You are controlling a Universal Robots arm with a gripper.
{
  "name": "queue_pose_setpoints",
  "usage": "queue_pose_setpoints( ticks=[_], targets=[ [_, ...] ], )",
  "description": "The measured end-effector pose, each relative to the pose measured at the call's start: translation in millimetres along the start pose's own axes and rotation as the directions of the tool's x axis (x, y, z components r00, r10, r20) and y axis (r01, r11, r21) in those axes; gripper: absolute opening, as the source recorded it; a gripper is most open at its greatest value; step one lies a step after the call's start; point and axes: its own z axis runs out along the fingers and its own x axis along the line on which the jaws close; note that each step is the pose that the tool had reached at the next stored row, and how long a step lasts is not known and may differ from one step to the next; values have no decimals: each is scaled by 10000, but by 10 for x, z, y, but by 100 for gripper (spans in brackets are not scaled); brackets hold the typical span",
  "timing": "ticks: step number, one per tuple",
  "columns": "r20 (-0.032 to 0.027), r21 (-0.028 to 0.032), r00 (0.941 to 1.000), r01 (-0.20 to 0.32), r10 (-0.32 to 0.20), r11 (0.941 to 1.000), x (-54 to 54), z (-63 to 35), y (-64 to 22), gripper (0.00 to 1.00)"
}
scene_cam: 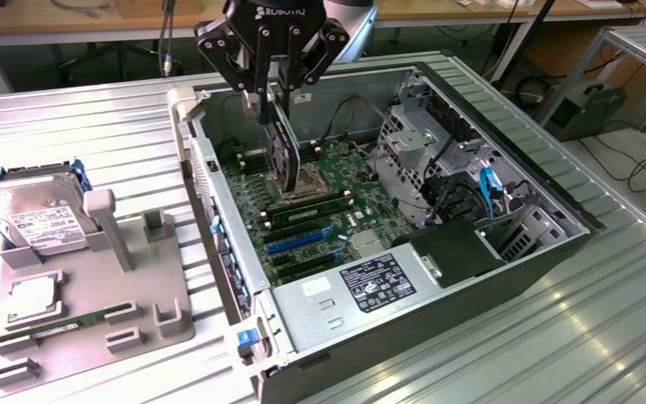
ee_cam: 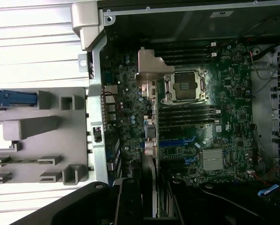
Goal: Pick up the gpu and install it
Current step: 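Pick up the gpu and move the gpu toward the slot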
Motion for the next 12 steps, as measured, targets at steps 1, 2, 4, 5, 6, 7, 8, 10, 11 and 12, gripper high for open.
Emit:
queue_pose_setpoints(
  ticks=[1,2,4,5,6,7,8,10,11,12],
  targets=[
    [0,1,10000,0,0,10000,-3,0,0,27],
    [0,0,10000,0,0,10000,-6,1,1,27],
    [0,2,10000,1,-1,10000,-12,2,1,27],
    [-1,3,10000,1,-1,10000,-15,2,1,27],
    [0,3,10000,0,0,10000,-19,3,1,27],
    [0,3,10000,0,0,10000,-22,4,2,27],
    [0,4,10000,0,0,10000,-25,5,2,27],
    [0,5,10000,1,-1,10000,-33,6,2,27],
    [0,5,10000,0,0,10000,-37,7,3,27],
    [0,5,10000,0,0,10000,-42,8,3,27]
  ],
)
